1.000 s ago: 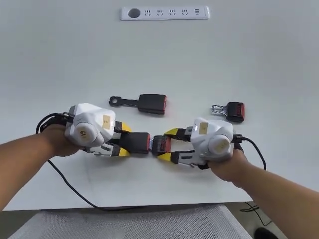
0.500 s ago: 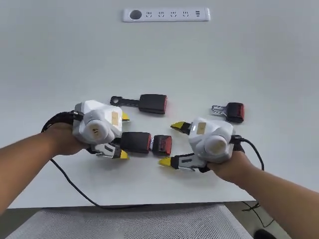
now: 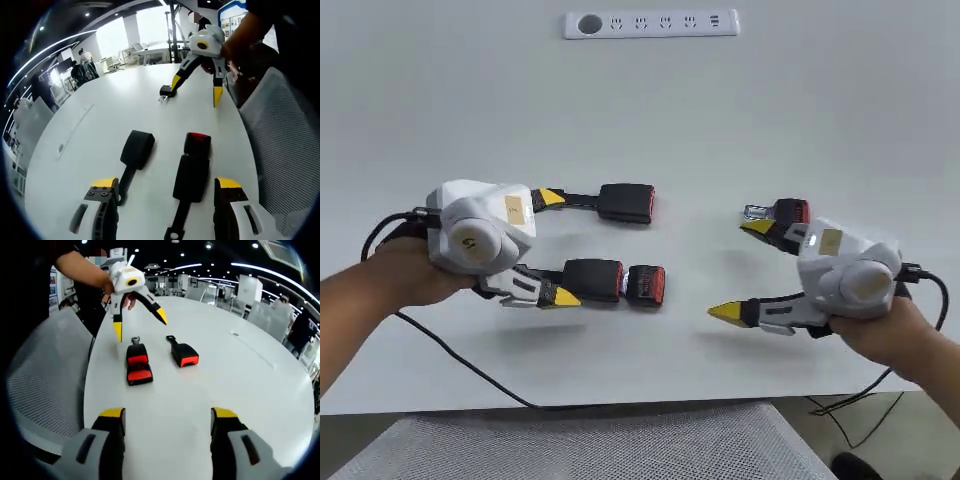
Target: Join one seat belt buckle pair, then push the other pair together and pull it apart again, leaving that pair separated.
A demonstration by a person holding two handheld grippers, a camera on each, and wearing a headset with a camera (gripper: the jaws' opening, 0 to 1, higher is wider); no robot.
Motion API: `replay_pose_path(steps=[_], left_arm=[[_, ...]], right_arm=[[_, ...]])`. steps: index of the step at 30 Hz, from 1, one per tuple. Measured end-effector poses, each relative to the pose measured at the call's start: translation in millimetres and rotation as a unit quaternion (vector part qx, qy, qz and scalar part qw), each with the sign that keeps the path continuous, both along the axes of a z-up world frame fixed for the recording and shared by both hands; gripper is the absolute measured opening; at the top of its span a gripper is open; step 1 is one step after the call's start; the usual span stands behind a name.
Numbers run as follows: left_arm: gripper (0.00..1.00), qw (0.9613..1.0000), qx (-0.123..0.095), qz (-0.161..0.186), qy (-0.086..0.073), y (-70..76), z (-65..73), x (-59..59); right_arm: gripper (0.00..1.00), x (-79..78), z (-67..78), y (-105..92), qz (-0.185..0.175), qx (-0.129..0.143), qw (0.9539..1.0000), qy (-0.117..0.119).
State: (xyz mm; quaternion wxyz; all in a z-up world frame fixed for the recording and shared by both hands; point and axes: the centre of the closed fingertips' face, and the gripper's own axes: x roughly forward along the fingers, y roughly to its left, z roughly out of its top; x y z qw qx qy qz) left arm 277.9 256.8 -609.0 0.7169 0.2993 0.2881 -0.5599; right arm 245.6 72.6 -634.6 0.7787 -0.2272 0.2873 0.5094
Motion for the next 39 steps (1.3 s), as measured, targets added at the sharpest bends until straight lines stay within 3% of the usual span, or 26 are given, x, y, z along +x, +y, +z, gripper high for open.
replay_pose_path(steps=[2,4,8,9,10,14,16,17,18,20,22,27,37,39], left_arm=[[0.8,1.0,0.0,0.007,-0.001,0.3,3.4,11.5],[0.8,0.9999,0.005,0.005,-0.012,1.2,5.5,24.2],[0.8,0.9999,-0.004,0.009,-0.007,-4.7,9.4,40.8],[0.8,0.9999,-0.014,0.001,0.003,-10.8,8.8,42.4],[0.79,0.9996,-0.022,-0.006,0.017,-16.7,6.6,42.3],[0.79,0.9995,0.005,-0.03,0.011,-25.1,-8.1,53.1],[0.77,0.9991,-0.003,-0.037,0.021,-34.3,-11.4,57.0],[0.74,0.9984,-0.015,-0.043,0.033,-40.1,-13.8,57.1],[0.71,0.9982,-0.011,-0.044,0.04,-41.2,-18.1,58.7],[0.72,0.9981,0.012,-0.052,0.032,-40.3,-28.4,65.3],[0.71,0.998,0.007,-0.052,0.036,-44.4,-31.6,69.2],[0.66,0.9958,0.01,-0.073,0.054,-49.4,-42.7,64.2],[0.6,0.9945,0.012,-0.082,0.064,-57.7,-51.6,66.8],[0.58,0.9944,0.012,-0.084,0.063,-58.4,-52.7,67.6]], right_arm=[[0.69,5.3,2.8,-11.2,-0.009,0.002,1.0,0.003],[0.69,12.3,7.5,-21.5,-0.019,0.005,0.9998,0.007],[0.69,29.1,13.2,-39.0,-0.033,0.009,0.9994,0.009],[0.69,31.1,12.9,-41.4,-0.039,0.012,0.999,0.019],[0.69,36.2,12.7,-45.8,-0.045,0.015,0.9986,0.023],[0.71,50.8,10.0,-57.8,-0.051,0.022,0.9979,0.034],[0.71,54.7,6.8,-61.9,-0.047,0.017,0.9981,0.036],[0.71,56.1,4.3,-64.5,-0.046,0.015,0.9981,0.04],[0.7,58.2,0.4,-68.0,-0.045,0.012,0.9978,0.048],[0.69,59.5,-5.0,-72.5,-0.04,0.01,0.9972,0.062],[0.68,60.1,-10.1,-75.8,-0.029,0.005,0.9973,0.068],[0.67,62.3,-21.9,-82.6,-0.016,-0.008,0.9968,0.077],[0.6,67.7,-30.9,-88.1,-0.006,-0.009,0.9961,0.088],[0.59,69.3,-29.5,-85.8,0.003,-0.009,0.9969,0.078]])
